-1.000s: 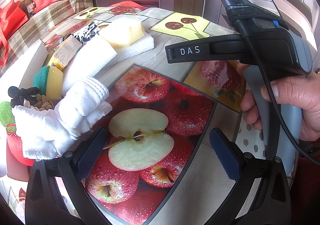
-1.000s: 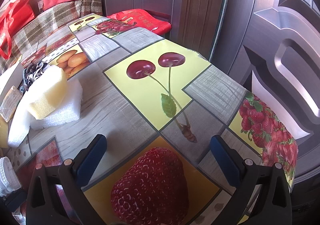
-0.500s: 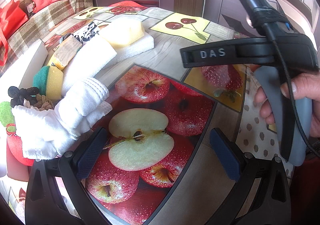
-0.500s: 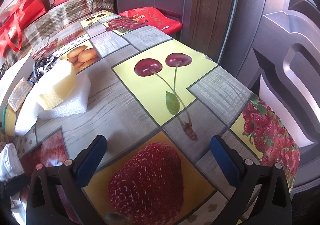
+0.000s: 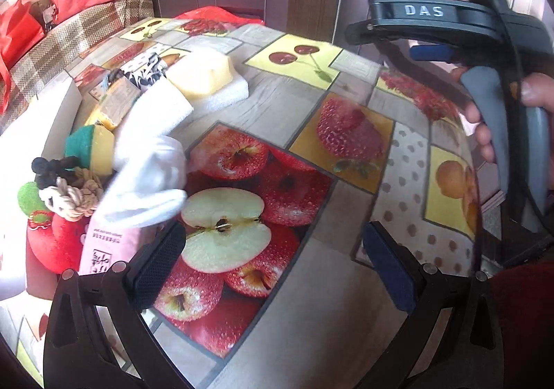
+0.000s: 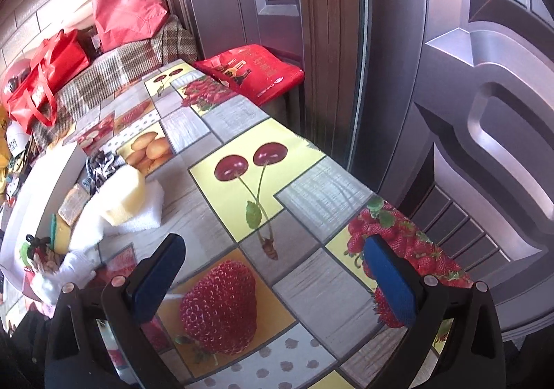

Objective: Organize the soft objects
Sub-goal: 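Grasp the pink fluffy ball with left tool while right tool grasps folded white cloth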

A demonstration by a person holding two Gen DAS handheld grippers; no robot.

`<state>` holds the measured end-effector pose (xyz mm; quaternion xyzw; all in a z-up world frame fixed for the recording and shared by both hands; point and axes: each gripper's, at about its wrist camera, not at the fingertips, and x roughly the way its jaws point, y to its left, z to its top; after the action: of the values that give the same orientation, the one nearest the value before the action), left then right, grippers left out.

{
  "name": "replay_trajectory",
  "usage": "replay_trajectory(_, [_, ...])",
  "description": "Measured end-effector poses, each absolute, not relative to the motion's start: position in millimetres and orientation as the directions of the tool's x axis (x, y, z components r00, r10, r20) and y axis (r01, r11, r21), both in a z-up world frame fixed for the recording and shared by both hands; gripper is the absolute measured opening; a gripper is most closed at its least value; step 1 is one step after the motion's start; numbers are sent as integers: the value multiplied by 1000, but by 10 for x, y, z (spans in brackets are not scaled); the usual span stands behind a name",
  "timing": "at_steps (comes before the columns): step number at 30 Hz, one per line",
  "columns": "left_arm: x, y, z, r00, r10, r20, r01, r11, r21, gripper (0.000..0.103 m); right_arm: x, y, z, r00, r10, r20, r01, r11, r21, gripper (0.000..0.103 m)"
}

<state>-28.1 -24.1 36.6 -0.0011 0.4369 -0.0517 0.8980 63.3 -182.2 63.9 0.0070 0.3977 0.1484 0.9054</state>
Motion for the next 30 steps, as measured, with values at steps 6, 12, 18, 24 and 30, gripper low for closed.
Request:
replay_trajectory(6, [-769, 50, 903, 712, -41, -701, -23, 996, -81, 102, 696, -1709, 850, 639, 341, -690, -275, 938, 209, 103])
replay_trajectory(12, [-1344, 749, 1244, 793, 54, -607, -226, 951, -212, 103, 588, -1465, 933, 616, 442, -652, -373, 892, 253, 103])
replay_trajectory(18, [-1924, 1336, 1126, 777, 201, -597, -432, 860, -273, 103, 413, -1254, 915, 562, 557, -612, -480, 822, 307, 103])
replay_trajectory(24, [-1925, 1344, 907, 700, 202, -685, -435, 881, -184, 103, 235, -829, 695, 399, 572, -717, -624, 742, 244, 103])
replay_trajectory(30, [-1629, 1322, 555, 633, 118, -765, -420, 882, -212, 103, 119, -408, 511, 308, 569, -763, -712, 669, 212, 103])
